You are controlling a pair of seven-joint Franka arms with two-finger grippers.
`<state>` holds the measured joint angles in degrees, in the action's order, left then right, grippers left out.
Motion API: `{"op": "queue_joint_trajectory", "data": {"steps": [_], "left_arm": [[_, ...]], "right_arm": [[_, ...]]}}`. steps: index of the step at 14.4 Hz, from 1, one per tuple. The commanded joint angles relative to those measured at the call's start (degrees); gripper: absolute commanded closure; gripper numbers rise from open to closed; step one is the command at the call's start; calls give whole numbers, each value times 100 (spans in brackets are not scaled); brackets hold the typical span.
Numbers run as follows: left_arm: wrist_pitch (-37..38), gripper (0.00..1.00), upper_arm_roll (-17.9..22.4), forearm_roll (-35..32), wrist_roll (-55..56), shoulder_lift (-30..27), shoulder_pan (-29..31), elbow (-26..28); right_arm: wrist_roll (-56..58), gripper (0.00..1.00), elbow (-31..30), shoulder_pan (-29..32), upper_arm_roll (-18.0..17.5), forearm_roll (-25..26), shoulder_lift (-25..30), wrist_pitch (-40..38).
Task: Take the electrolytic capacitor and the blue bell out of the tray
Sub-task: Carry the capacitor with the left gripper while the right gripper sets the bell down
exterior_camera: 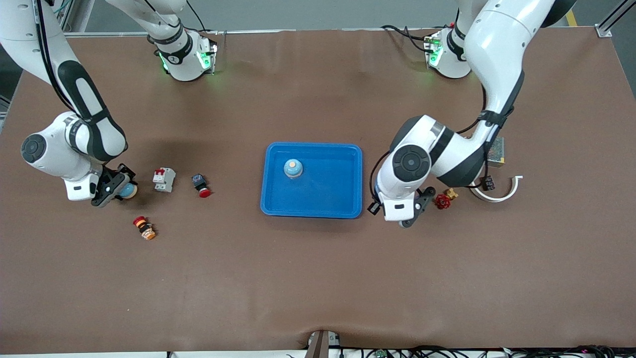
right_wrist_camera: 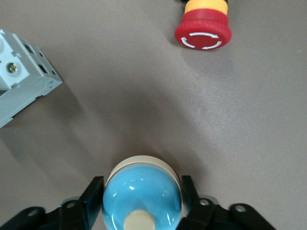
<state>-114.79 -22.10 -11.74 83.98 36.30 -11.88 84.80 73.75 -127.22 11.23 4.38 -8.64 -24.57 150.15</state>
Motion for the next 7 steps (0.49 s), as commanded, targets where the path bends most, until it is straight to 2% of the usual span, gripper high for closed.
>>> {"op": "queue_joint_trajectory", "data": {"steps": [1,4,7], "left_arm": [[377,100,-5,57,-783,-299,351,178],[581,100,-5,49,-1627,-378,765,186],[599,100,-5,-13,-2419,-387,1081,248]], "right_arm": [[70,0,-5,98,-78,-120,49,41],[8,0,267,72,-87,-129,206,-265],[-333,0,881,10,-87,-164,417,-1379]]}}
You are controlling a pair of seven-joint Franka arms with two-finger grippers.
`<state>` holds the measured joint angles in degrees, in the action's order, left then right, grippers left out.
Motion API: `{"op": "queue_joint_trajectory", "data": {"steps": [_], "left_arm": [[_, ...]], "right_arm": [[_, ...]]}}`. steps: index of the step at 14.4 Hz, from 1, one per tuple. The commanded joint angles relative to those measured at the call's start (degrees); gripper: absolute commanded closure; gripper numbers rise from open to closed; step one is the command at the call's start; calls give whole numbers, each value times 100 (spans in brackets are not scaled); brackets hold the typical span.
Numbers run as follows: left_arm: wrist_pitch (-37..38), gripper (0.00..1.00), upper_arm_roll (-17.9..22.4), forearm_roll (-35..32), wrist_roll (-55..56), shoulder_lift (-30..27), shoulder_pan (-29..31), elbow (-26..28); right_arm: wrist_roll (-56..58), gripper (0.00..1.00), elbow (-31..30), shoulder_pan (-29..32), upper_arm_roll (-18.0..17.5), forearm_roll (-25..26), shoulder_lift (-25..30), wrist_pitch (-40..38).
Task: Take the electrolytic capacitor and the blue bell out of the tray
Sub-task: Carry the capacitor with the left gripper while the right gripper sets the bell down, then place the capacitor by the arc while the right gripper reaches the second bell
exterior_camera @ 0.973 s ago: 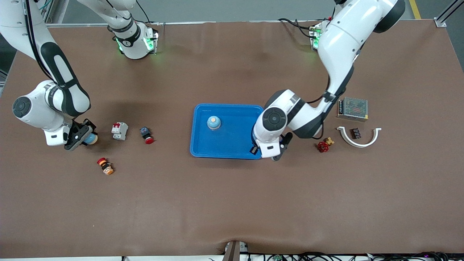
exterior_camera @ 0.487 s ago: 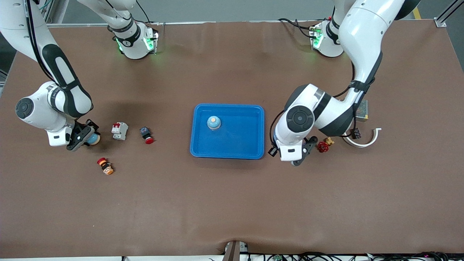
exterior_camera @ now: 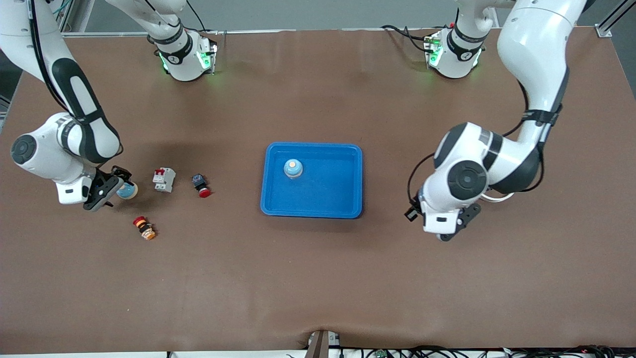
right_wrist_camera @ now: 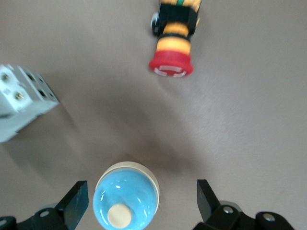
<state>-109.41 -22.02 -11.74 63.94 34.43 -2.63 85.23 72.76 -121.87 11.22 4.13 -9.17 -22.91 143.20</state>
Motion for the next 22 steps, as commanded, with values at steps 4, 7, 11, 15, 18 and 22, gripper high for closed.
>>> {"op": "queue_joint_trajectory", "data": {"steps": [4,7,11,15,18,22], "left_arm": [[60,100,14,-48,-1443,-174,788,363],[34,100,49,-56,-2138,-25,1220,389],[-63,100,40,-871,-2474,81,1590,599],[-729,100,40,-1480,-2535,275,1950,977],[-1011,100,40,-1480,-2536,415,2038,1048],[-1310,100,40,-1402,-2308,547,2056,1179]], "right_arm": [[-1051,0,1068,-190,-61,-85,444,-1741],[-2007,0,1235,-523,-44,-24,716,-2225],[-3931,0,1236,-1094,-52,-15,1191,-2753],[-5785,0,1201,-1788,-61,-6,1499,-2974],[-7349,0,1130,-2464,-61,-6,1596,-2965],[-8951,0,1025,-3405,-61,-6,1570,-2729]]}}
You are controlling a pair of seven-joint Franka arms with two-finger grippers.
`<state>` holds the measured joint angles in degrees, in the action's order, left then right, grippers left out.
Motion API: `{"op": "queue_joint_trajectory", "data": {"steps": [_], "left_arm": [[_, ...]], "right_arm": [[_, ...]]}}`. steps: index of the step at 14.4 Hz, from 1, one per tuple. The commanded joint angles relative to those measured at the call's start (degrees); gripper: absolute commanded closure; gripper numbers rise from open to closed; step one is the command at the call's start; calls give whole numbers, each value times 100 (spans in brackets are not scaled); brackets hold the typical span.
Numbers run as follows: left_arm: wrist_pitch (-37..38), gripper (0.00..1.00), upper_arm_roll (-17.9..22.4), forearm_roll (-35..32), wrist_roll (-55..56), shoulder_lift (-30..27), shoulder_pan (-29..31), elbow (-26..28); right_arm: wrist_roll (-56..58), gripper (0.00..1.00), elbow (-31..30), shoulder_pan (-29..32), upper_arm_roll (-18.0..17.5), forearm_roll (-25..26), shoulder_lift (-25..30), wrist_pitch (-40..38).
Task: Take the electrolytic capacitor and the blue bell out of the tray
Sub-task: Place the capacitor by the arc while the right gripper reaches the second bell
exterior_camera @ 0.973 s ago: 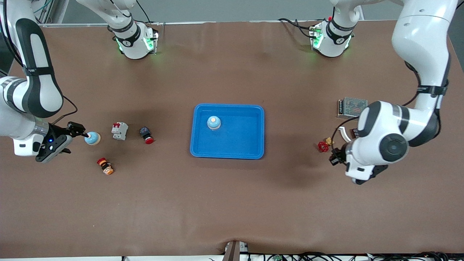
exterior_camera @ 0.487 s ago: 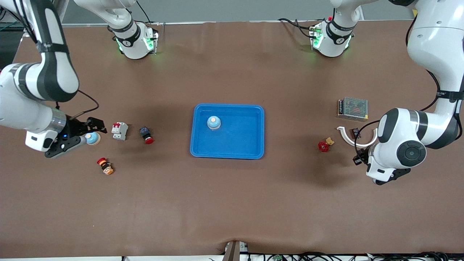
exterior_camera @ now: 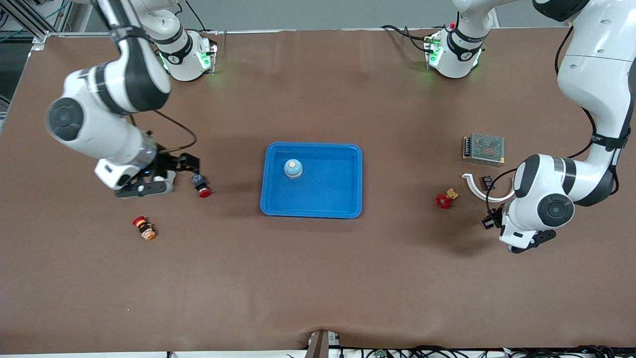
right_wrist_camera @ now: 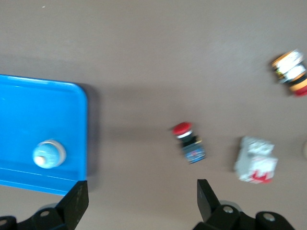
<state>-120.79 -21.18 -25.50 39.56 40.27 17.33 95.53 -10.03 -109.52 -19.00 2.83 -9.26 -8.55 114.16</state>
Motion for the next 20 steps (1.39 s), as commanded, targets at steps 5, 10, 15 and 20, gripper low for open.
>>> {"op": "queue_joint_trajectory", "data": {"steps": [5,10,15,20], "left_arm": [[-252,86,-44,-17,658,-28,51,300],[-243,0,-44,18,746,-37,60,282],[-182,0,-88,10,738,-273,51,238],[142,0,-123,18,151,-853,60,125]], "right_arm": [[-1895,0,-692,-1271,69,3,73,1088],[-3108,0,-817,-2062,77,20,-471,2047],[-3513,0,-615,-2257,78,292,-972,2330],[-3917,0,-351,-2450,78,407,-1622,2855]]}}
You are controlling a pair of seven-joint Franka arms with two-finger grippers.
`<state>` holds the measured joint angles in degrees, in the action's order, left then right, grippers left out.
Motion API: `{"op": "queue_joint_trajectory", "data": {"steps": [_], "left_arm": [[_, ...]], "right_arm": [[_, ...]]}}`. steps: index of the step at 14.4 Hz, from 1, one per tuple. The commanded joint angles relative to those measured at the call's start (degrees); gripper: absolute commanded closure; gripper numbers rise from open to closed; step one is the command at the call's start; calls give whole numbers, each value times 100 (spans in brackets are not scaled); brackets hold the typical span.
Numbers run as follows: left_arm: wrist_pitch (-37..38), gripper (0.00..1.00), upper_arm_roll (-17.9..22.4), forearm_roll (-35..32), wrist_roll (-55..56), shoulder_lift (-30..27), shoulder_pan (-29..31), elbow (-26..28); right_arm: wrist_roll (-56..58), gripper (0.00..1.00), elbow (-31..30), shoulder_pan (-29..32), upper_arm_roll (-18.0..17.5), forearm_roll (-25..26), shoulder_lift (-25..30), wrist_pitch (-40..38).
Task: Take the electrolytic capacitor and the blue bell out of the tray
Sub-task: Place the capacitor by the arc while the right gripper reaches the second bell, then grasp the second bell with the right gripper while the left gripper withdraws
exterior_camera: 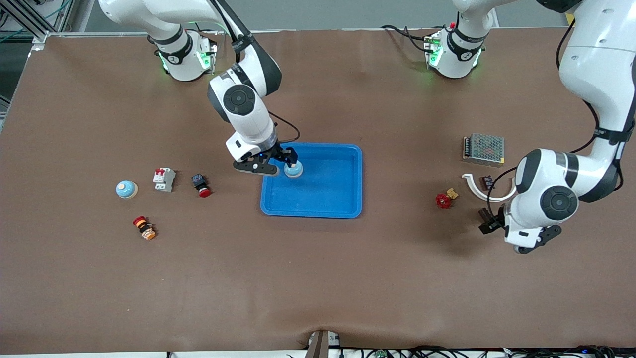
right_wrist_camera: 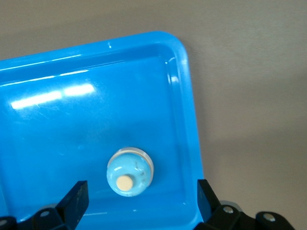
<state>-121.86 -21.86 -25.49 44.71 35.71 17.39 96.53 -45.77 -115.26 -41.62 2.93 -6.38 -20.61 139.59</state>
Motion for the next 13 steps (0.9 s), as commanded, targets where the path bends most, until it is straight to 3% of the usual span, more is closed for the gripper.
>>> {"op": "queue_joint_trajectory", "data": {"steps": [1,3,9,13], "left_arm": [[381,0,-90,26,-532,-468,63,-54],[723,0,-134,262,-787,-608,63,-335],[1778,0,-143,580,-2071,-889,80,-1460],[2007,0,-143,1210,-2142,-1399,80,-1488]], "right_arm": [[-423,0,240,-311,68,120,-635,567],[-511,0,354,-469,94,137,-961,719],[-512,0,355,-575,111,146,-1217,921],[-512,0,320,-523,173,382,-1261,921]]}}
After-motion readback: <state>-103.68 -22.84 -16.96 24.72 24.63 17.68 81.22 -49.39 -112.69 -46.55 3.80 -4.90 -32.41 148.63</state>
